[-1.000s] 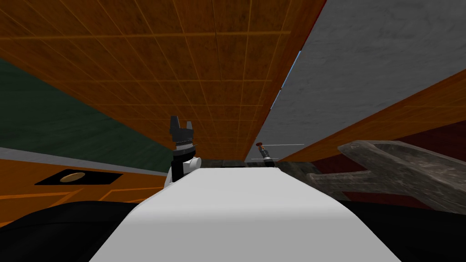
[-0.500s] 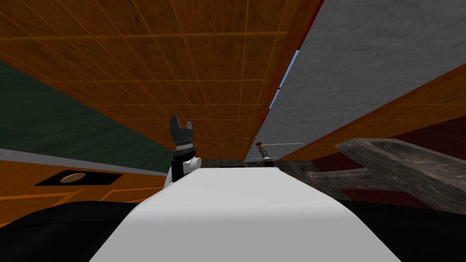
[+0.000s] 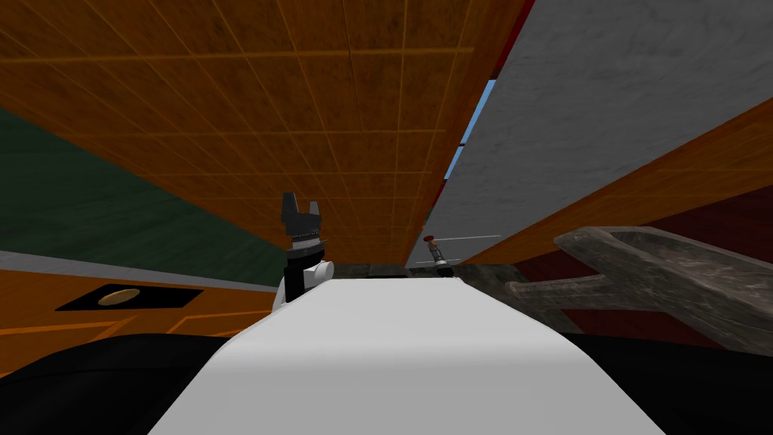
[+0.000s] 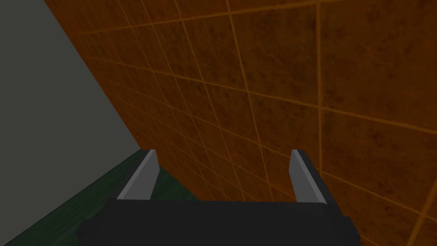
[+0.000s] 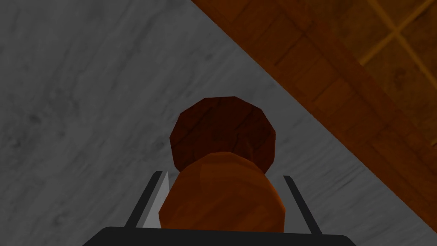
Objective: Pull the door open
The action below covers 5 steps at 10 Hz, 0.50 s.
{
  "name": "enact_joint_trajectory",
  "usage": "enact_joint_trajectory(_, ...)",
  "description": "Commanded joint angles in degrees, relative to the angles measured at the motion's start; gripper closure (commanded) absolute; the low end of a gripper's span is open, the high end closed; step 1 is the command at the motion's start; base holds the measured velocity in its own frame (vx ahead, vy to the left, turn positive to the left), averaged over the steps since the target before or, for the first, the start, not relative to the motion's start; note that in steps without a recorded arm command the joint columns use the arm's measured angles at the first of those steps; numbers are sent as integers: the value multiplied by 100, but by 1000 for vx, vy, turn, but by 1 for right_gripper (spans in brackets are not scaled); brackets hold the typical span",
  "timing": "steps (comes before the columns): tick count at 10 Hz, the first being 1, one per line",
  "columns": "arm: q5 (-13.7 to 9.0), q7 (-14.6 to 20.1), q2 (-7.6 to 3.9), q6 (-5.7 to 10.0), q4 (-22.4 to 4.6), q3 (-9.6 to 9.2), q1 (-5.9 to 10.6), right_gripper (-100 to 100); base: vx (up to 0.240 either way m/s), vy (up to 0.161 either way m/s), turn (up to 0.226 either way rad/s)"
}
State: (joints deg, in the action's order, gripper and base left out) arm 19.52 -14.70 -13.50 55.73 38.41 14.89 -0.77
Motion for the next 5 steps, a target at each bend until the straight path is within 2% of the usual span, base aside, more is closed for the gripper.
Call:
enact_joint_trajectory(1,-5,99,40,182,-286,-64,175,100,-24,3,-19)
enact_joint_trajectory(2,-5,99,40,182,-322,-64,175,100,-14,-2,-1)
enact_joint_trajectory(3,-30,335,29,205,-406,-115,206,100,-13,3,-7)
enact_joint_trajectory(5,-58,573,18,230,-456,-170,239,100,-25,-3,-22)
